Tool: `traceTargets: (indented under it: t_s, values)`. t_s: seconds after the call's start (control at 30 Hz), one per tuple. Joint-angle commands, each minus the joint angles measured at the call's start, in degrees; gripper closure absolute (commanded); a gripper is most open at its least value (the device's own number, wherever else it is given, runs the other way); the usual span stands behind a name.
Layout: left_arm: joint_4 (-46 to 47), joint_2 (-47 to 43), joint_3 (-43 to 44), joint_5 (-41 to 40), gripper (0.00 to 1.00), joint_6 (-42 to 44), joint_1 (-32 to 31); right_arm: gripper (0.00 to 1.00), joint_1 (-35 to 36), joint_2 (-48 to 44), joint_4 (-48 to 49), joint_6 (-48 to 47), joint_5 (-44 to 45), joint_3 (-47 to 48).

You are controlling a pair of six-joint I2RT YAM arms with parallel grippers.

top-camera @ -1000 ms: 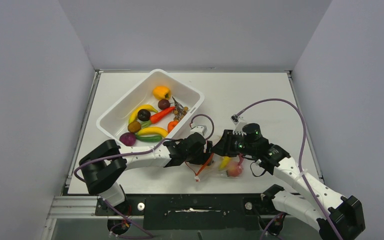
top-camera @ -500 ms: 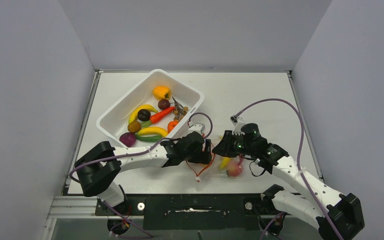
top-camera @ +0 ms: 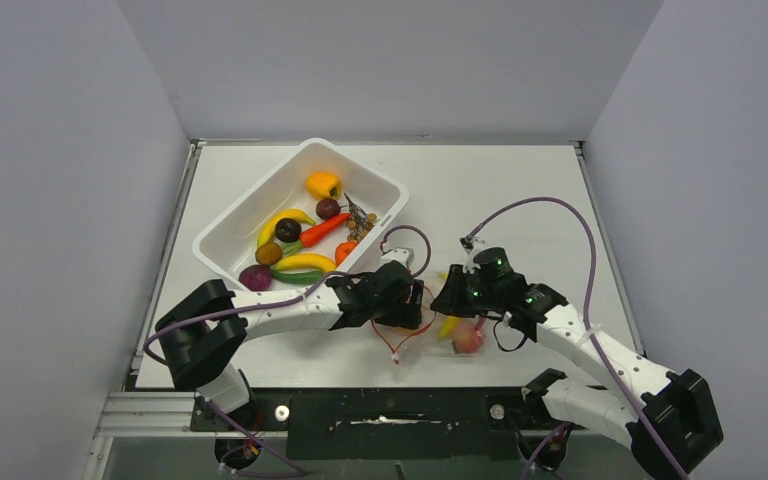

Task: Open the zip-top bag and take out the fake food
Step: Pick up the fake fruit from the zipper food storage bag.

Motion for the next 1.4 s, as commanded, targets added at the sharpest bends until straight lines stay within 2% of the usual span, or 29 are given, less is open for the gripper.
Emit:
traceTargets:
  t_s: [0.0, 0.13, 0.27, 0.33, 0.6, 0.9, 1.2, 1.37]
  values:
    - [0.88, -1.79, 2.42, 0.01, 1.00, 1.46, 0.02, 0.86, 0.19, 1.56, -2.07, 1.20, 7.20, 1.66]
    - [0.38, -2.50, 3.46, 1.29, 1.00, 3.55, 0.02, 0.86, 0.18, 3.20, -1.95, 2.24, 7.37, 0.93]
    - [-0.49, -1.04, 5.00, 10.89, 1.00, 8.87, 0.92, 0.86, 0.23, 3.07, 0.68, 4.15, 6.35, -0.48]
    - [-0.95, -0.96, 5.28, 12.74, 1.00, 9.93, 1.07, 0.86, 0.14, 3.15, 1.33, 4.65, 6.57, -0.78]
    - [-2.57, -5.84, 5.36, 7.50, 1.00, 9.81, 1.12, 0.87, -0.05, 4.37, 0.94, 4.21, 6.62, -0.31]
    - [-2.64, -11.77, 2.08, 9.01, 1.00, 9.78, 4.22, 0.87, -0.27, 3.55, 1.12, 4.19, 6.90, -1.00]
    - [5.53, -22.70, -4.05, 13.43, 1.00, 6.18, 9.48, 0.87, -0.44, 1.84, 1.35, 4.80, 7.69, -1.37]
    - [5.56, -29.58, -5.43, 10.26, 1.00, 5.53, 12.56, 0.87, -0.62, 1.42, 1.09, 4.74, 7.67, -1.45]
